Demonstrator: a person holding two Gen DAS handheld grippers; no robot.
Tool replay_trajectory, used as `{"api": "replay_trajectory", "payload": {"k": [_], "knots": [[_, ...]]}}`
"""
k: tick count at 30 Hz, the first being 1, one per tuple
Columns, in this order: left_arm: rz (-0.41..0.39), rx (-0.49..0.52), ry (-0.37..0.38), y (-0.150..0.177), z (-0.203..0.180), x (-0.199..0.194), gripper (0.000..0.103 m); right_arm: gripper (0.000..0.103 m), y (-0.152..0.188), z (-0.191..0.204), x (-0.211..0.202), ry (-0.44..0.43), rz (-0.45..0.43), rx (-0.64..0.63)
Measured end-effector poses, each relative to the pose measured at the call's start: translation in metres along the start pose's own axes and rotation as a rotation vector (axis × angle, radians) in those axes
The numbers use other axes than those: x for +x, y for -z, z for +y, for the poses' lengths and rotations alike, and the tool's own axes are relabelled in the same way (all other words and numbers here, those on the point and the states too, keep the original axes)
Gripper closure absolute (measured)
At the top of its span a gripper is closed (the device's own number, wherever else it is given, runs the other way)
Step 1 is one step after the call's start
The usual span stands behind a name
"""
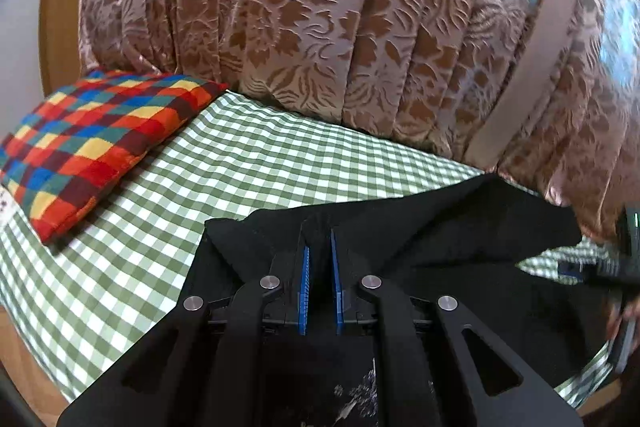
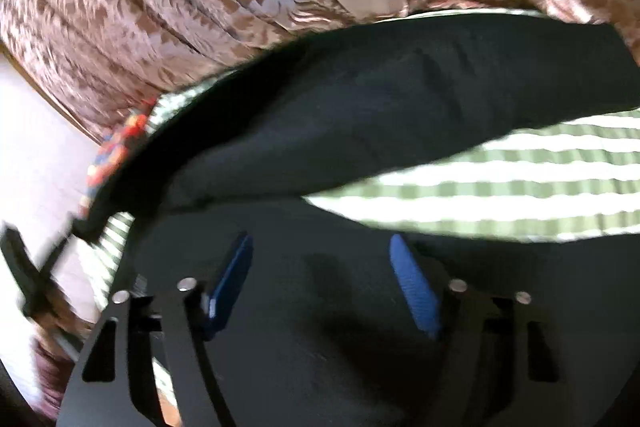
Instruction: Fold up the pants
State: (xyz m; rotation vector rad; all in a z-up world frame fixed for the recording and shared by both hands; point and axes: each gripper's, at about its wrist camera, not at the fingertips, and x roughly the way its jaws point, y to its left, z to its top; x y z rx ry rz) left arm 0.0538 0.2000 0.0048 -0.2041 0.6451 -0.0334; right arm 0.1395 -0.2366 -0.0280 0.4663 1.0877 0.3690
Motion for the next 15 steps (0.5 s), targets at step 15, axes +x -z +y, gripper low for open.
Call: {"api": "replay_trajectory", "payload": {"k": [15], "knots": [[-0.003,0.076,0.021,0.026,-0.001,-0.015,0.095,0.069,-0.133,-0.004,0.104,-0.122,0.08,0.324]]}}
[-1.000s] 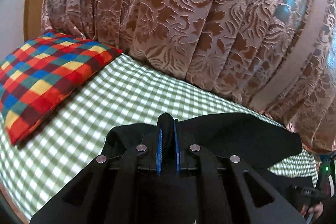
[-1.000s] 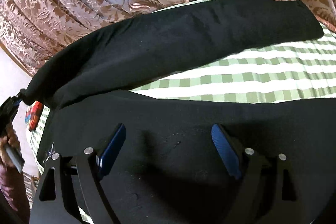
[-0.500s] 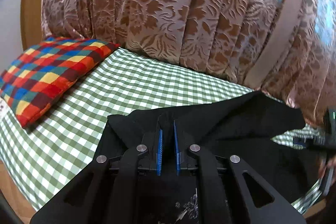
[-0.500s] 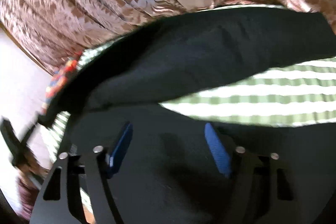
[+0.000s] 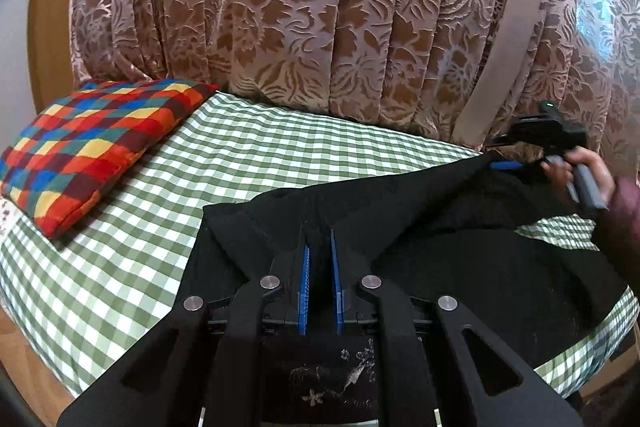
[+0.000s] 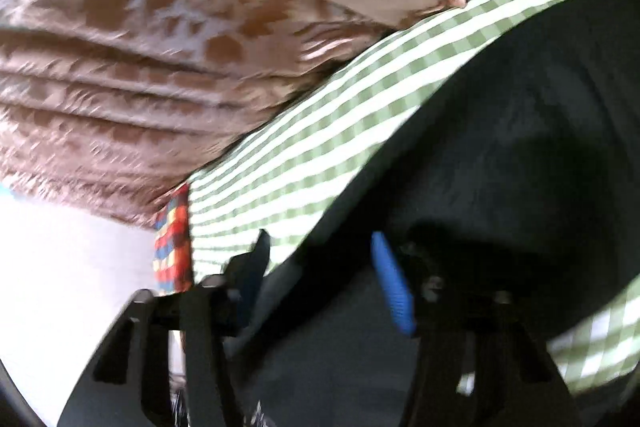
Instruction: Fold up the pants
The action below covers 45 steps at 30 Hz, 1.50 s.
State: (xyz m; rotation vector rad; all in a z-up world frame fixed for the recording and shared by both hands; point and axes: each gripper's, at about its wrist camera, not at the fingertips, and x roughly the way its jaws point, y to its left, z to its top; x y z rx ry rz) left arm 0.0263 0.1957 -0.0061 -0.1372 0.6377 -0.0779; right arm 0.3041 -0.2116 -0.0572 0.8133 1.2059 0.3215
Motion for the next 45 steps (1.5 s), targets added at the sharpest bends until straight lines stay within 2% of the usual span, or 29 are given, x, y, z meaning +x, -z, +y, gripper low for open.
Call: {"api": "replay_trajectory", "payload": {"k": [1,2,3,6,9,12,15,17,21,25,28,31,32,35,37,38,39,40,42,45], "knots": [[0.004,-0.001,-0.002,-0.002,0.001,0.001,0.095,0.082,-0.003,-0.002,0.003,0.006,0.002,0.005],[0.006,-0.007,-0.004,-0.005,0.005,0.004,0.095,0.09,-0.006,-0.003,0.004,0.023,-0.003,-0.004],[0.004,-0.017,-0.015,-0.012,0.009,0.008,0.095,0.092,-0.007,-0.003,0.004,0.032,-0.01,-0.015],[-0.03,-0.02,-0.068,-0.042,0.019,0.02,0.095,0.094,-0.008,0.01,-0.014,-0.004,-0.059,-0.07],[-0.097,-0.06,-0.122,-0.092,0.036,0.033,0.095,0.094,0.003,0.025,-0.049,-0.083,-0.123,-0.149],[-0.137,-0.075,-0.143,-0.121,0.044,0.036,0.095,0.094,0.028,0.036,-0.086,-0.158,-0.162,-0.236],[-0.151,-0.072,-0.149,-0.125,0.047,0.027,0.095,0.094,0.069,0.038,-0.116,-0.198,-0.164,-0.341],[-0.142,-0.085,-0.14,-0.115,0.051,0.017,0.095,0.094,0.101,0.035,-0.13,-0.214,-0.148,-0.393],[-0.072,-0.138,-0.137,-0.061,0.063,-0.001,0.095,0.094,0.163,0.016,-0.14,-0.24,-0.079,-0.437],[0.046,-0.247,-0.13,0.003,0.079,-0.005,0.095,0.095,0.219,-0.01,-0.134,-0.19,0.01,-0.442],[0.116,-0.325,-0.13,0.039,0.088,-0.005,0.094,0.095,0.247,-0.028,-0.118,-0.139,0.075,-0.422],[0.134,-0.395,-0.116,0.061,0.093,-0.016,0.09,0.095,0.261,-0.043,-0.104,-0.082,0.111,-0.4],[0.137,-0.418,-0.105,0.064,0.094,-0.021,0.084,0.095,0.265,-0.05,-0.099,-0.072,0.119,-0.385],[0.144,-0.518,-0.05,0.072,0.103,-0.036,0.083,0.095,0.271,-0.059,-0.093,-0.052,0.13,-0.367],[0.121,-0.581,0.007,0.074,0.105,-0.047,0.083,0.095,0.27,-0.064,-0.093,-0.051,0.132,-0.362],[0.108,-0.62,0.047,0.075,0.105,-0.051,0.077,0.096,0.272,-0.067,-0.094,-0.053,0.131,-0.363],[0.094,-0.658,0.077,0.075,0.105,-0.054,0.062,0.096,0.271,-0.067,-0.095,-0.053,0.129,-0.366],[0.085,-0.685,0.099,0.075,0.105,-0.055,0.055,0.096,0.271,-0.066,-0.094,-0.05,0.128,-0.369],[0.084,-0.728,0.146,0.075,0.104,-0.053,0.051,0.096,0.269,-0.061,-0.088,-0.045,0.124,-0.372],[0.149,-0.724,0.079,0.071,0.099,-0.035,0.051,0.096,0.27,-0.063,-0.087,-0.047,0.12,-0.371]]}}
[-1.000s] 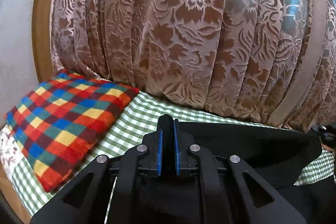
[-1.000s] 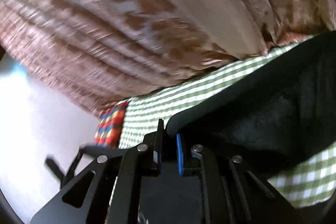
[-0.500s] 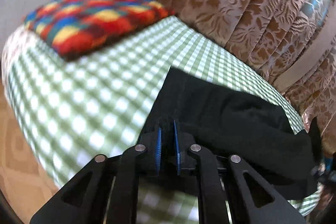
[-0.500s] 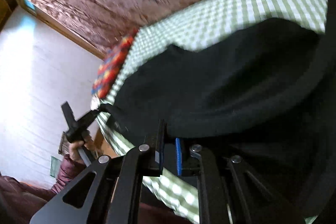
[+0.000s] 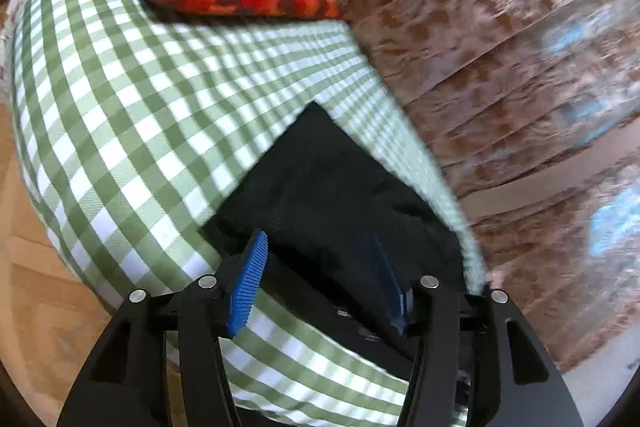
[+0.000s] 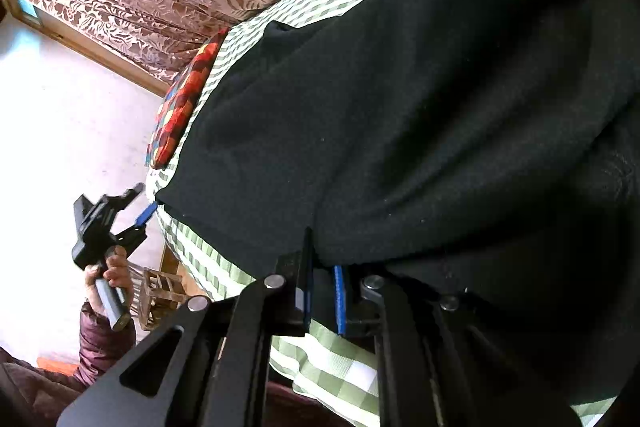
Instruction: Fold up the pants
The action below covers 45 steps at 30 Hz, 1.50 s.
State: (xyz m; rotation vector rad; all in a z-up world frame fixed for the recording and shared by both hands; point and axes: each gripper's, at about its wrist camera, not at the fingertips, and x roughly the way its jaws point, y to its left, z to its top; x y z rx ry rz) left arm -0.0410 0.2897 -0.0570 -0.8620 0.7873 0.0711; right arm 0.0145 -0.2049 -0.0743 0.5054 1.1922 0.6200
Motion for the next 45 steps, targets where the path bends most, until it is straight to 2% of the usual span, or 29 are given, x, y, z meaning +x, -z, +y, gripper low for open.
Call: {"api": "replay_trajectory", "payload": {"k": [1,2,3,6,11,14,18,22,24,25,26,28,31,33,35,38,42,45], "knots": [[0.03,0.002,-0.031,0.001,-0.002,0.01,0.051,0.096,0.001,0.0,0.0,0.001,-0.001,-0.002],[0.041,0.001,-0.038,0.001,-0.003,0.015,0.056,0.096,-0.001,0.002,0.003,0.003,-0.003,-0.002],[0.041,0.011,-0.058,0.002,-0.007,0.02,0.074,0.096,-0.001,0.002,0.003,0.004,-0.004,-0.002],[-0.007,0.056,-0.081,-0.002,-0.02,0.021,0.097,0.096,-0.001,0.007,-0.001,0.007,-0.018,-0.018],[-0.034,0.145,-0.119,-0.004,-0.032,0.011,0.098,0.096,0.006,0.019,-0.021,-0.005,-0.038,-0.089],[-0.013,0.136,-0.142,0.003,-0.016,0.012,0.098,0.096,0.016,0.022,-0.016,0.014,-0.008,-0.11],[0.019,0.098,-0.172,0.009,0.0,0.025,0.098,0.096,0.019,0.013,0.0,0.042,0.019,-0.079],[0.025,0.153,-0.221,0.009,-0.007,0.028,0.096,0.094,0.018,0.01,0.002,0.026,0.033,-0.073],[0.025,0.18,-0.239,0.007,-0.011,0.022,0.087,0.082,0.019,0.009,-0.003,0.002,0.041,-0.099],[0.017,0.188,-0.252,0.006,-0.013,0.019,0.084,0.065,0.019,0.009,-0.006,-0.008,0.053,-0.109],[-0.002,0.204,-0.286,0.005,-0.016,0.014,0.078,0.054,0.021,0.01,-0.014,-0.011,0.063,-0.136],[-0.052,0.255,-0.37,0.004,-0.022,0.005,0.076,0.05,0.024,0.012,-0.029,0.015,0.063,-0.183],[-0.134,0.317,-0.424,0.003,-0.037,-0.009,0.076,0.044,0.019,-0.002,-0.07,0.083,-0.01,-0.18],[-0.152,0.344,-0.401,0.005,-0.049,-0.01,0.076,0.041,0.001,-0.017,-0.098,0.129,-0.094,-0.137],[-0.144,0.41,-0.343,0.014,-0.071,-0.002,0.076,0.037,-0.024,-0.032,-0.115,0.22,-0.175,-0.08],[-0.081,0.535,-0.251,0.035,-0.107,0.021,0.075,0.037,-0.074,-0.055,-0.122,0.387,-0.255,-0.01],[0.027,0.687,-0.105,0.073,-0.148,0.055,0.076,0.037,-0.148,-0.09,-0.104,0.551,-0.259,0.099],[0.111,0.816,0.01,0.105,-0.179,0.075,0.076,0.038,-0.194,-0.115,-0.076,0.679,-0.209,0.155]]}}
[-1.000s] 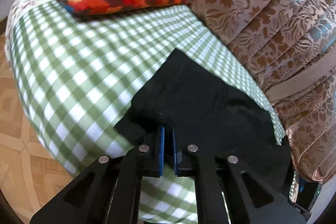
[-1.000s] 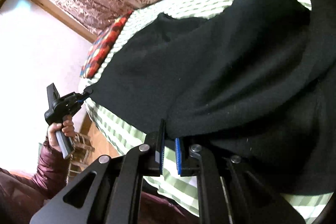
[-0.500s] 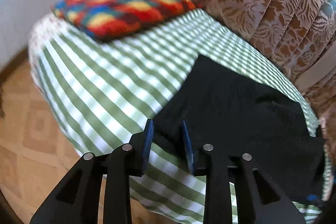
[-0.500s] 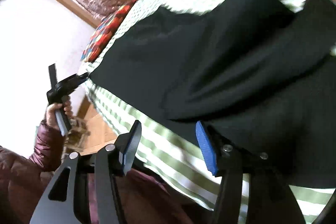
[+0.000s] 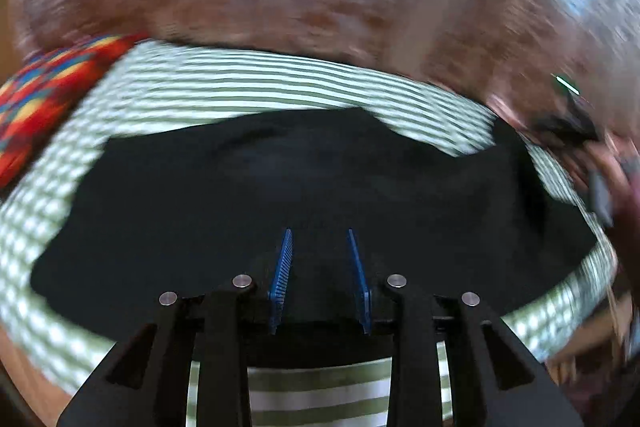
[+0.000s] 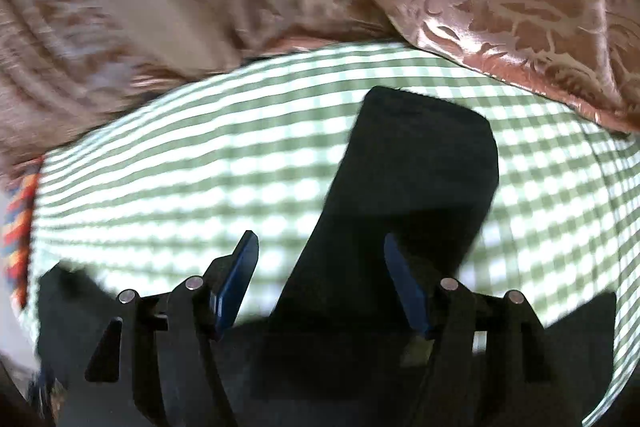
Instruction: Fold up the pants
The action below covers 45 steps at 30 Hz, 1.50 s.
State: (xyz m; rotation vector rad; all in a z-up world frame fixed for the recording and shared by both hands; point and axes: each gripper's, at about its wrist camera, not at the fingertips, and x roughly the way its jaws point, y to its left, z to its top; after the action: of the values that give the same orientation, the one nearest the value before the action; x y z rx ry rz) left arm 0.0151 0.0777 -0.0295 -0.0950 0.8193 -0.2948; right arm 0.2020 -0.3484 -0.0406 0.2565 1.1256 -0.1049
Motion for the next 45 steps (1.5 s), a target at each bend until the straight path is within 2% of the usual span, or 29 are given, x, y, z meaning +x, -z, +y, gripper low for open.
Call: {"api": "replay_trajectory", "payload": {"k": [1,2,3,4,5,6,7,8,13,15,17,21,23,28,30,33,34,36,37,38,42,44,45], "knots": [[0.009,0.033,0.027,0.001,-0.011,0.004,0.076,0.038,-0.009,0.002,0.016,0.046,0.032,-0.002],[0.022,0.07,0.063,0.001,-0.023,0.009,0.071,0.038,-0.014,0.001,0.026,0.082,0.055,-0.008],[0.029,0.102,0.089,0.001,-0.033,0.013,0.06,0.038,-0.019,0.001,0.038,0.127,0.081,-0.014],[0.031,0.123,0.105,0.001,-0.04,0.015,0.059,0.049,-0.02,0.001,0.048,0.152,0.108,-0.022],[0.037,0.145,0.129,0.001,-0.047,0.017,0.059,0.066,-0.02,0.0,0.057,0.193,0.135,-0.042],[0.048,0.167,0.163,0.0,-0.054,0.021,0.059,0.069,-0.019,-0.002,0.058,0.203,0.13,-0.057],[0.052,0.182,0.18,0.001,-0.06,0.023,0.059,0.089,-0.017,-0.003,0.054,0.186,0.121,-0.062],[0.057,0.2,0.196,0.0,-0.066,0.026,0.059,0.097,-0.016,-0.008,0.046,0.159,0.105,-0.056],[0.062,0.299,0.275,0.002,-0.101,0.031,0.058,0.098,0.002,-0.044,-0.023,-0.008,-0.039,0.04],[0.062,0.342,0.321,0.002,-0.116,0.032,0.05,0.098,0.015,-0.067,-0.06,-0.081,-0.109,0.103],[0.069,0.382,0.37,0.002,-0.132,0.031,0.05,0.098,0.029,-0.089,-0.093,-0.142,-0.173,0.174],[0.094,0.485,0.45,0.009,-0.172,0.038,0.05,0.098,0.068,-0.133,-0.142,-0.227,-0.255,0.312],[0.115,0.531,0.467,0.014,-0.188,0.045,0.05,0.098,0.101,-0.158,-0.156,-0.253,-0.277,0.393],[0.195,0.611,0.477,0.03,-0.214,0.069,0.05,0.098,0.168,-0.21,-0.139,-0.276,-0.25,0.572],[0.227,0.627,0.464,0.037,-0.22,0.08,0.05,0.098,0.184,-0.223,-0.126,-0.294,-0.224,0.616],[0.231,0.627,0.455,0.04,-0.22,0.085,0.051,0.097,0.203,-0.232,-0.116,-0.319,-0.213,0.642],[0.228,0.623,0.454,0.039,-0.22,0.085,0.055,0.093,0.204,-0.233,-0.114,-0.327,-0.215,0.645],[0.223,0.619,0.446,0.038,-0.218,0.087,0.069,0.086,0.205,-0.238,-0.113,-0.344,-0.223,0.661],[0.221,0.615,0.452,0.037,-0.217,0.088,0.072,0.069,0.205,-0.241,-0.111,-0.347,-0.229,0.673],[0.219,0.613,0.46,0.037,-0.217,0.088,0.081,0.065,0.204,-0.244,-0.113,-0.342,-0.247,0.687],[0.208,0.614,0.481,0.038,-0.218,0.087,0.092,0.066,0.193,-0.258,-0.113,-0.308,-0.268,0.723],[0.201,0.6,0.492,0.036,-0.216,0.085,0.097,0.093,0.184,-0.263,-0.111,-0.274,-0.266,0.726],[0.197,0.594,0.496,0.035,-0.216,0.084,0.097,0.093,0.18,-0.263,-0.113,-0.269,-0.266,0.722]]}}
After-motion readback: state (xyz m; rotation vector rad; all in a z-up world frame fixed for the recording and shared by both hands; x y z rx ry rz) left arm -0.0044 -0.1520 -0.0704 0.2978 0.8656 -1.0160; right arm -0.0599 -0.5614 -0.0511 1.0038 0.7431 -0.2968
